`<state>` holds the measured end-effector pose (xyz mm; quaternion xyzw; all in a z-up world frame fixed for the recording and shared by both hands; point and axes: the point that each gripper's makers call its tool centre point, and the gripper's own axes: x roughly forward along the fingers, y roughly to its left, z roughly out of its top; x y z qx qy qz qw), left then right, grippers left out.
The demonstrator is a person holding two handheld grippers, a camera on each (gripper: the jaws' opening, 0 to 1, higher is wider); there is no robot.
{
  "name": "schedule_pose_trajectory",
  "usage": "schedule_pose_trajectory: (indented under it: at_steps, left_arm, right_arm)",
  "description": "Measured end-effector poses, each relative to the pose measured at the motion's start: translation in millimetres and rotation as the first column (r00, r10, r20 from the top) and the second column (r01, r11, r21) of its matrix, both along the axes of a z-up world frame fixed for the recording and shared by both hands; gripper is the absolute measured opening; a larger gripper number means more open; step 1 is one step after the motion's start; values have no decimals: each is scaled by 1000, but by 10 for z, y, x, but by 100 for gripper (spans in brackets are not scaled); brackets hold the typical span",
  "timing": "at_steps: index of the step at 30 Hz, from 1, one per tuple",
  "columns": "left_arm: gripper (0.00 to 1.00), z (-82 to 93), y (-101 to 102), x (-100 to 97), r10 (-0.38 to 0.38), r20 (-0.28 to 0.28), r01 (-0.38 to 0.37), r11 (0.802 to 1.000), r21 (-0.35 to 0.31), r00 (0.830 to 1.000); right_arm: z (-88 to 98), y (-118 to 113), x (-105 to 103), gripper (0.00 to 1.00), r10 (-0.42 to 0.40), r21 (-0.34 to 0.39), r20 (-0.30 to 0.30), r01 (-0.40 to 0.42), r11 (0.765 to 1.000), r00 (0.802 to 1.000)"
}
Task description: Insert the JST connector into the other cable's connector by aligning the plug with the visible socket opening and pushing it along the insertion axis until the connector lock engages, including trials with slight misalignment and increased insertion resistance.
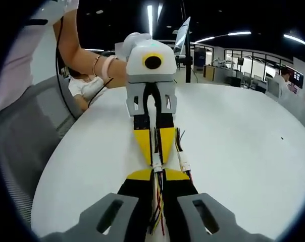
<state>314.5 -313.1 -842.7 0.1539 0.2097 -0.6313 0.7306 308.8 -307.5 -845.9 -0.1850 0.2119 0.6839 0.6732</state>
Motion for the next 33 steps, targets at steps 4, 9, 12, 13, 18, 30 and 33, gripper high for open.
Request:
schedule_pose_trajectory:
  at_steps: [4, 9, 12, 13, 18, 30, 33]
  left_arm:
    - [0, -6, -1, 7, -2, 2, 2, 1000, 0, 1000]
    - [0, -18, -9, 17, 10, -4, -10, 1000, 7, 1000]
    - [0, -20, -14, 18, 10, 8, -10, 1000, 9, 1000]
    - [0, -21, -17, 13, 6, 16, -7, 1000, 13, 1000]
    - [0, -21, -25, -10, 12, 43, -15, 998, 57, 999]
    - [5, -35, 9, -20, 78, 5, -79, 995, 64, 997]
    - [8, -30, 16, -46, 89, -6, -88, 994, 69, 996]
  right_arm:
    - [-6, -9, 5, 2, -12, 9, -9, 12, 1000, 1000]
    - [-14, -8, 6, 3, -4, 8, 10, 3, 1000, 1000]
    - [-19, -16, 27, 3, -19, 17, -13, 19, 1000, 1000]
    - [-23, -19, 29, 3, -16, 15, -8, 16, 1000, 1000]
    - [-42, -35, 66, 4, -22, 14, 0, 22, 1000, 1000]
    - [-32, -14, 56, 4, -92, -19, -11, 91, 996, 996]
    - [-31, -10, 33, 4, -104, -37, -7, 104, 994, 995]
